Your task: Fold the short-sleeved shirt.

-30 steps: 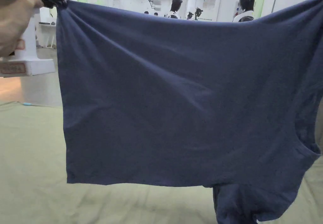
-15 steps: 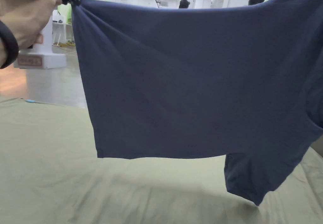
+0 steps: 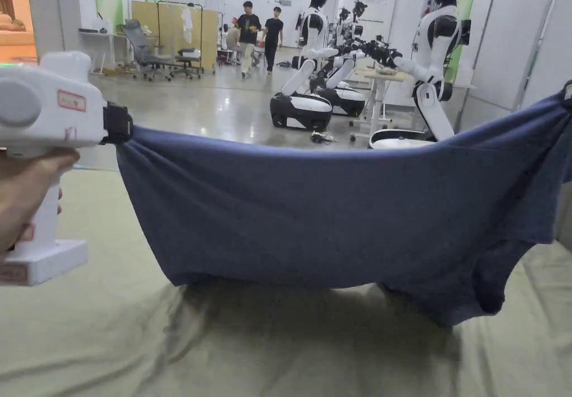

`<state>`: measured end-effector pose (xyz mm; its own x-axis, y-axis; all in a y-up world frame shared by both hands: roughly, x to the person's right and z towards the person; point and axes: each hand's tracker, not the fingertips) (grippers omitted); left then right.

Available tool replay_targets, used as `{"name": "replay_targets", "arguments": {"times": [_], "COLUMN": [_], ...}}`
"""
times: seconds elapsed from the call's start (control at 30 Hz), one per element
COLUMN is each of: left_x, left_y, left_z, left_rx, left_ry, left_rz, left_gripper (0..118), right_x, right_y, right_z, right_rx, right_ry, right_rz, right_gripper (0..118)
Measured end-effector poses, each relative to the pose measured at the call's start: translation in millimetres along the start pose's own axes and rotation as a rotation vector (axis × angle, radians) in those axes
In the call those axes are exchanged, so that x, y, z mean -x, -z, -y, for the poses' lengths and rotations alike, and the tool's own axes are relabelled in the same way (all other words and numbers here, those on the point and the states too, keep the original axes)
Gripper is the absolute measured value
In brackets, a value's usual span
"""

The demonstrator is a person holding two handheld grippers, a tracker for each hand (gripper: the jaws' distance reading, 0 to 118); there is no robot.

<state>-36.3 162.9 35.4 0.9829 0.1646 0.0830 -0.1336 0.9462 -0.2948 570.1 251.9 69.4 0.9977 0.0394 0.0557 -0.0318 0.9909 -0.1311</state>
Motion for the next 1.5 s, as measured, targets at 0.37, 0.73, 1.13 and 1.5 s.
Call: {"name": "replay_targets", "arguments": {"times": [0.37, 0.73, 1.13, 1.5], "left_x": [17, 46, 45, -39], "left_y": [-110, -198, -197, -233], "left_z": [180, 293, 313, 224], "left_rx": [0.077, 0.230, 0.321, -0.104], "left_ry": [-0.073, -0.163, -0.129, 0.065], "left_rz": [0.127, 0.015, 0.026, 0.016], "left_gripper": [7, 7, 70, 72], "right_x": [2, -14, -7, 40], "right_y": [-132, -230, -222, -217], "right_z": [164, 284, 345, 272], "right_rx": [0.161, 0.378, 0.544, 0.199], "right_ry": [0.047, 0.138, 0.124, 0.005], "right_rz": [-0.143, -0.056, -0.079, -0.127], "right_gripper": [0, 0, 72, 87]}}
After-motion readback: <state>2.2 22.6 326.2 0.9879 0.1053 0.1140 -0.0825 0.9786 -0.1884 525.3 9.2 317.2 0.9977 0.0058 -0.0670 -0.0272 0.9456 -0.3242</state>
